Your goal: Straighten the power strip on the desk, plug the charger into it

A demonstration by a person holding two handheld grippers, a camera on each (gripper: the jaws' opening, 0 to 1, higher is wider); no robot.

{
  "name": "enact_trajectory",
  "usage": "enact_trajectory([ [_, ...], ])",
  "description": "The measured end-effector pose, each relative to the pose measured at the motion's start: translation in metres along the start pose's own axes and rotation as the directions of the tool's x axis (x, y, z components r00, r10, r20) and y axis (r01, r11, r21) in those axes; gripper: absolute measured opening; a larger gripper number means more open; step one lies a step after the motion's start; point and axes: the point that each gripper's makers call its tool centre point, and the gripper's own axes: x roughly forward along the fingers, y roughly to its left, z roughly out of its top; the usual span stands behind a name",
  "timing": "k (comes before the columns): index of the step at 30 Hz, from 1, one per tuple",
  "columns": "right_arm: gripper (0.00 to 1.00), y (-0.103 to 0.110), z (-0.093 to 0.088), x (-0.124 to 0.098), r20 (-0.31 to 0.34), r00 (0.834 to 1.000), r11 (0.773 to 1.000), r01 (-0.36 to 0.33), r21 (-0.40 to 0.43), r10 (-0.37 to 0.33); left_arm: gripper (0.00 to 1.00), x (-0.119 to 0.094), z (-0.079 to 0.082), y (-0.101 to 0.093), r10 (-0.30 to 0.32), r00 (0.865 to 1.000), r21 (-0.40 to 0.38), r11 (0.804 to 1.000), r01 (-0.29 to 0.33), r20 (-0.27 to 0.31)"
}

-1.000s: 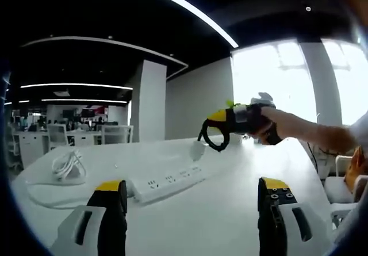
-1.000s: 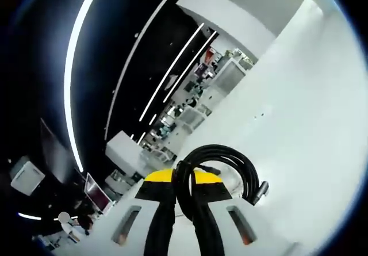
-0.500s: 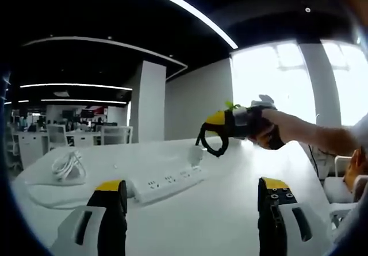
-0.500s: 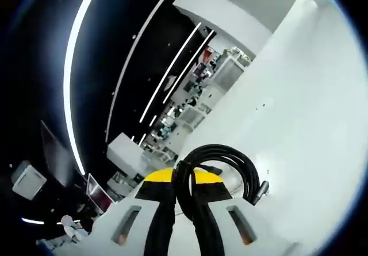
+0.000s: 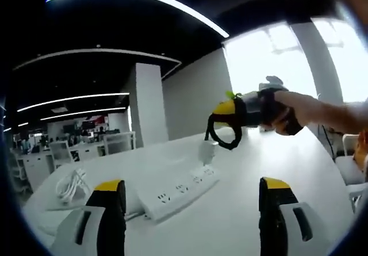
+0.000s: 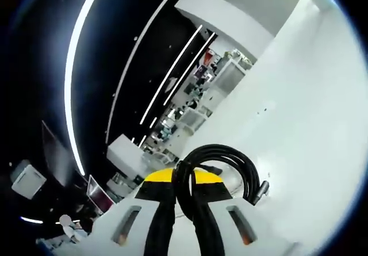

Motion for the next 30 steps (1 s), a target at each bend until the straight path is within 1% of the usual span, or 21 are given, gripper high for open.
enact_trajectory([
  [3, 0.08, 0.0, 0.001, 0.0, -0.002, 1.0, 1.0, -0.002, 0.006, 0.002, 0.99, 0.012, 0.005, 0.004, 0.003, 1.0, 0.014, 1.0, -0.003, 0.008],
  [13, 0.08, 0.001, -0.002, 0.001, -0.008, 1.0, 1.0, -0.005, 0.009, 0.005, 0.98, 0.047, 0.009, 0.007, -0.008, 1.0, 0.037, 0.999, 0.007, 0.008],
  [17, 0.08, 0.002, -0.003, 0.002, -0.012, 1.0, 1.0, -0.009, 0.011, 0.009, 0.99, 0.062, 0.008, 0.002, -0.032, 0.999, 0.038, 0.999, 0.032, 0.005],
  [18, 0.08, 0.002, -0.003, 0.002, -0.011, 1.0, 1.0, -0.009, 0.011, 0.009, 0.99, 0.068, 0.008, -0.001, -0.052, 0.999, 0.042, 0.998, 0.052, 0.005],
  [20, 0.08, 0.004, -0.004, 0.001, -0.01, 1.0, 1.0, -0.009, 0.011, 0.009, 0.99, 0.077, 0.008, -0.004, -0.069, 0.998, 0.062, 0.996, 0.069, 0.0],
  [24, 0.08, 0.006, -0.003, 0.001, -0.002, 1.0, 1.0, -0.01, 0.0, 0.01, 0.97, 0.094, 0.011, -0.005, -0.07, 0.997, 0.098, 0.993, 0.071, -0.021],
  [27, 0.08, 0.008, -0.006, -0.001, 0.002, 1.0, 1.0, -0.012, -0.008, 0.012, 0.92, 0.109, 0.013, -0.007, -0.071, 0.997, 0.114, 0.991, 0.075, -0.033],
  [30, 0.08, 0.009, -0.006, -0.001, 0.002, 1.0, 1.0, -0.013, -0.01, 0.013, 0.92, 0.121, 0.012, -0.01, -0.077, 0.996, 0.136, 0.987, 0.082, -0.044],
])
